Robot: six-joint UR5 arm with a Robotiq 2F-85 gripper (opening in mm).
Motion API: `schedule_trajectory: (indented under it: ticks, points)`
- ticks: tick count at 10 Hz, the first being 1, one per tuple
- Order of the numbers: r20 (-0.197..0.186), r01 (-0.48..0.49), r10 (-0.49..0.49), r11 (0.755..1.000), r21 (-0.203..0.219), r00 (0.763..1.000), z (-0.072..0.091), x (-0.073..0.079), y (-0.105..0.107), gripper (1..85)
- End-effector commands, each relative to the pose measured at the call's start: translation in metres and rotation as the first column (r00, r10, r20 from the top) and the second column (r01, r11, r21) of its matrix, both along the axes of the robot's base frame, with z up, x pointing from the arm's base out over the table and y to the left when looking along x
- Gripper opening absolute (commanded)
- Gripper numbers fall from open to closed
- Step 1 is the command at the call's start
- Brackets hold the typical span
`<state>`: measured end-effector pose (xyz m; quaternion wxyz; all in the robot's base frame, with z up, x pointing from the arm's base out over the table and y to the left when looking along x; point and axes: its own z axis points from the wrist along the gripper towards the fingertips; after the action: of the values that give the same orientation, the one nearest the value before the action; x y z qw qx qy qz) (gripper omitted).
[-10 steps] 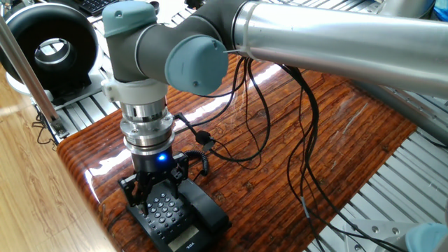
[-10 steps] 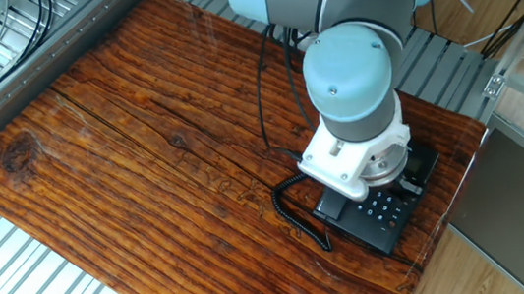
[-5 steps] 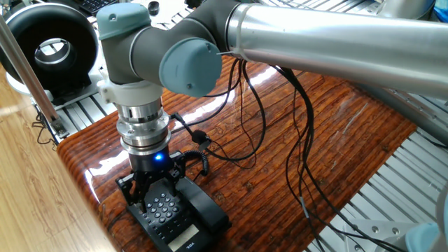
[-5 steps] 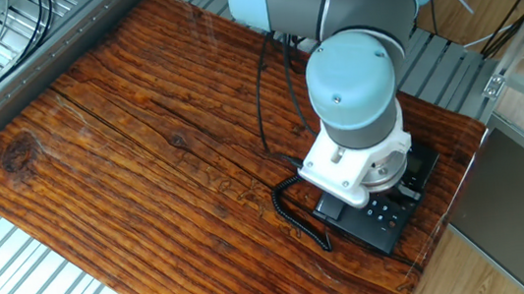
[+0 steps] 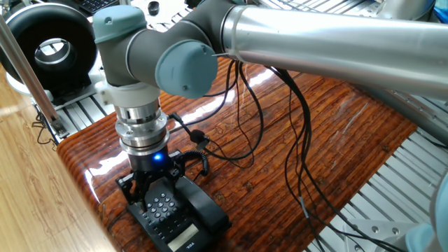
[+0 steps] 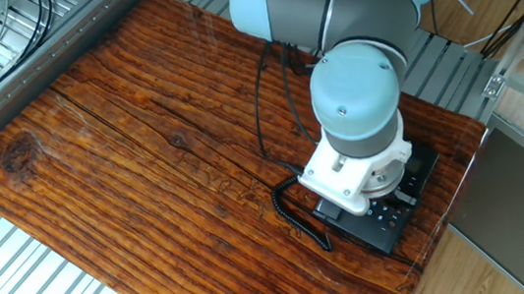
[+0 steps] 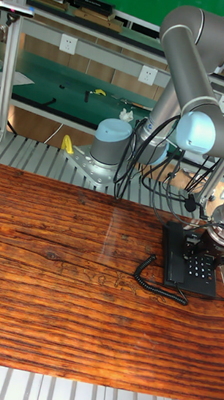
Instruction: Place the handset of the telephone on the corresponding phone cradle
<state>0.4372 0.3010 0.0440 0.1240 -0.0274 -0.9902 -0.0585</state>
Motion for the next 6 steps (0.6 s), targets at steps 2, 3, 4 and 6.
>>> schedule_trajectory:
  ticks: [2, 3, 4, 6]
  points:
    - [-0.001, 0.008, -0.008, 1.0, -0.017, 1.0, -0.001, 0.005, 0.003, 64.0]
    - [0.0, 0.02, -0.02, 1.0, -0.003, 1.0, 0.0, 0.007, 0.011, 64.0]
    - [-0.002, 0.032, -0.032, 0.999, 0.02, 0.999, 0.002, 0.008, 0.018, 64.0]
    - [-0.005, 0.03, -0.03, 0.999, 0.02, 1.0, 0.004, 0.007, 0.017, 64.0]
